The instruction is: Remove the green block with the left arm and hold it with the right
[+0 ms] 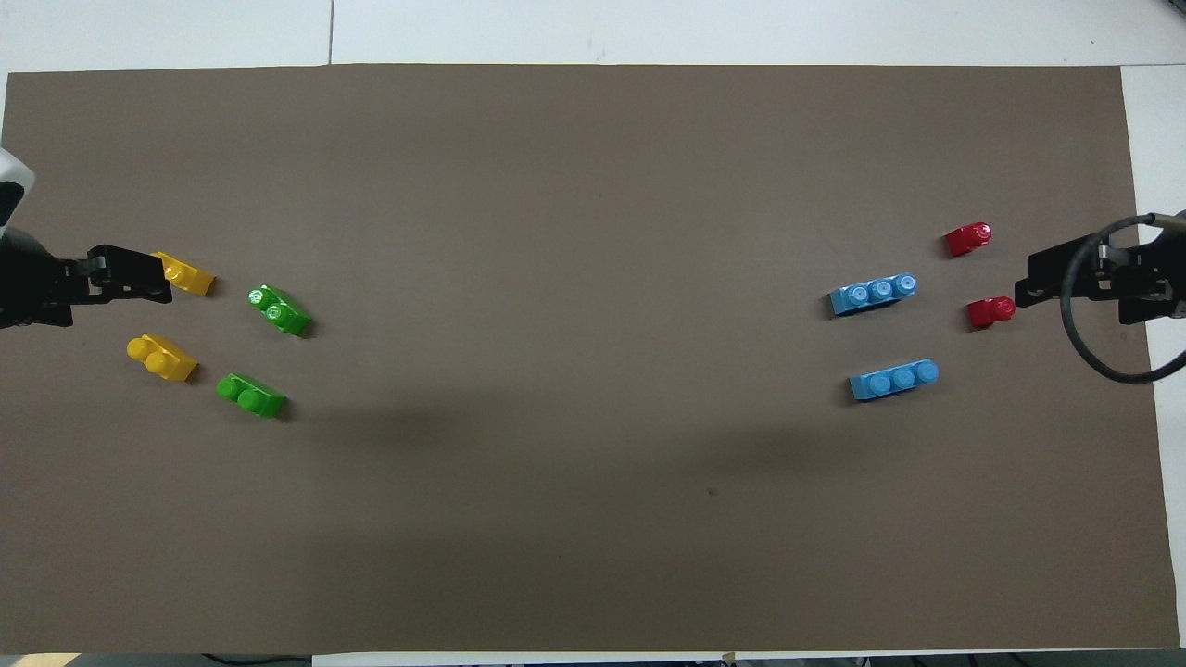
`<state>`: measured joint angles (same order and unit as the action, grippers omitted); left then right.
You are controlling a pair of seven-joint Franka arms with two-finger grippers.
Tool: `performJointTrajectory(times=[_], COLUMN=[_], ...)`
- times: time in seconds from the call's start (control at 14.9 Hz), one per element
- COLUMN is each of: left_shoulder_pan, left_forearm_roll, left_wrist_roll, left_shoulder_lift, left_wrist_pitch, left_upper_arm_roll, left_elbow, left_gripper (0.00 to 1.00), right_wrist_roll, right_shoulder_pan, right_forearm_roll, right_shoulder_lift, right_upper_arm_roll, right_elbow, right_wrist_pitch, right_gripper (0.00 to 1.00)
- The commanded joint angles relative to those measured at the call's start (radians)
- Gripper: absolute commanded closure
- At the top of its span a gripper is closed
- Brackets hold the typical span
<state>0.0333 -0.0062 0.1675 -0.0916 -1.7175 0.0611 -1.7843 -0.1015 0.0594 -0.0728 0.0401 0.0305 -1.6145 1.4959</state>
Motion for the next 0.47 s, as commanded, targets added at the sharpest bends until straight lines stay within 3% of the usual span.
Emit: performJointTrajectory(times=[0.0,0.4], left_shoulder_pan=[-0.003,-0.012], left_forearm_roll=[0.015,0.015], left_wrist_roll=[-0.025,-0.114], left_shoulder_lift=[-0.045,-0.022], left_wrist_pitch=[0.059,0.153], left_upper_arm_roll=[0.003,0.000], left_elbow=[-0.018,0.031], left_gripper=[0.00,0.00], right_wrist_roll=[0.111,0.112], right_shoulder_pan=[0.014,0.008], right_forearm_roll=[0.044,0.082], right_shoulder_lift=[0.027,0.026], right_upper_arm_roll=[0.005,0.006], right_elbow=[-0.007,-0.007], right_wrist_pitch=[-0.022,-0.013], right_gripper=[0.00,0.00])
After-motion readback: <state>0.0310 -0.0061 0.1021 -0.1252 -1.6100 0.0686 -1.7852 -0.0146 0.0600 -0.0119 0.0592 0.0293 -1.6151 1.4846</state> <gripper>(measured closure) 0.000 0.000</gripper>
